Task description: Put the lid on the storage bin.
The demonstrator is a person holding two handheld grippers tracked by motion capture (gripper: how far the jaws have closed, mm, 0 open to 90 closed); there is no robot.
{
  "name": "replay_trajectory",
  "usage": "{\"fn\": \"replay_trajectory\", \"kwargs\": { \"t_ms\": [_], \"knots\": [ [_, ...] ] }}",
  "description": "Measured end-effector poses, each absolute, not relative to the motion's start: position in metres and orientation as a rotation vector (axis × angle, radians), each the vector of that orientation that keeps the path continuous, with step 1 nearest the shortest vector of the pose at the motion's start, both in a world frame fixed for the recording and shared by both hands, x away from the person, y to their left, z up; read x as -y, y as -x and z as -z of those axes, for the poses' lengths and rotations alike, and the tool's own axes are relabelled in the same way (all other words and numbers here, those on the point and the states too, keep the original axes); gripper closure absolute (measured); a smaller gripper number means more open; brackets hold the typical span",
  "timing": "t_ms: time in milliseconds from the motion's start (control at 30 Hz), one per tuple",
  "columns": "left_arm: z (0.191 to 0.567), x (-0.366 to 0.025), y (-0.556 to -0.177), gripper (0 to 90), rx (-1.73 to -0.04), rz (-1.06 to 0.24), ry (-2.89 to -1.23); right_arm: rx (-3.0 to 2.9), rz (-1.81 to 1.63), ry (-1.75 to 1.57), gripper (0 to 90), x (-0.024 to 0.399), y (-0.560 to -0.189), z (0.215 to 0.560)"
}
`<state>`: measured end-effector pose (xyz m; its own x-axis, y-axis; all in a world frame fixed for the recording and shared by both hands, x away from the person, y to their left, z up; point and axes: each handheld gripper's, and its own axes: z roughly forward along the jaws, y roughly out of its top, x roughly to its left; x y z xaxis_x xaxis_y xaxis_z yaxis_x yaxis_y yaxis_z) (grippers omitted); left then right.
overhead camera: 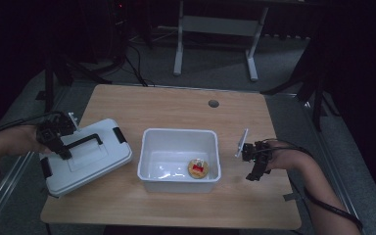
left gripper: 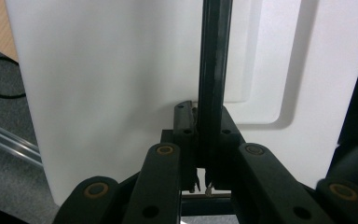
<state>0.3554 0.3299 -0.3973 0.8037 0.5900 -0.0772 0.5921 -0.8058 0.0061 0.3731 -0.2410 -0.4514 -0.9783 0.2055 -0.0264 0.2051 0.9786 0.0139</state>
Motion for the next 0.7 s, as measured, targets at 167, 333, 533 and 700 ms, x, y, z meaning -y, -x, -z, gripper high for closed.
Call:
{"fn": "replay_trajectory", "kwargs": {
  "t_ms": [167, 333, 533, 700],
  "knots": [
    [0.383, -0.326, -0.354, 83.7, -0.950, 0.090, -2.978, -3.098, -0.017, -0.325, 19.0, 0.241, -0.373, 0.451],
    [0.364, -0.319, -0.353, 83.7, -0.919, 0.050, -2.975, -3.091, -0.017, -0.335, 19.0, 0.243, -0.372, 0.449],
    [0.342, -0.303, -0.352, 83.7, -0.861, 0.010, -2.996, -3.090, -0.020, -0.337, 19.0, 0.244, -0.371, 0.449],
    [0.325, -0.286, -0.354, 83.7, -0.795, -0.020, -3.000, -3.090, -0.024, -0.330, 19.0, 0.243, -0.370, 0.449]
  ]
}}
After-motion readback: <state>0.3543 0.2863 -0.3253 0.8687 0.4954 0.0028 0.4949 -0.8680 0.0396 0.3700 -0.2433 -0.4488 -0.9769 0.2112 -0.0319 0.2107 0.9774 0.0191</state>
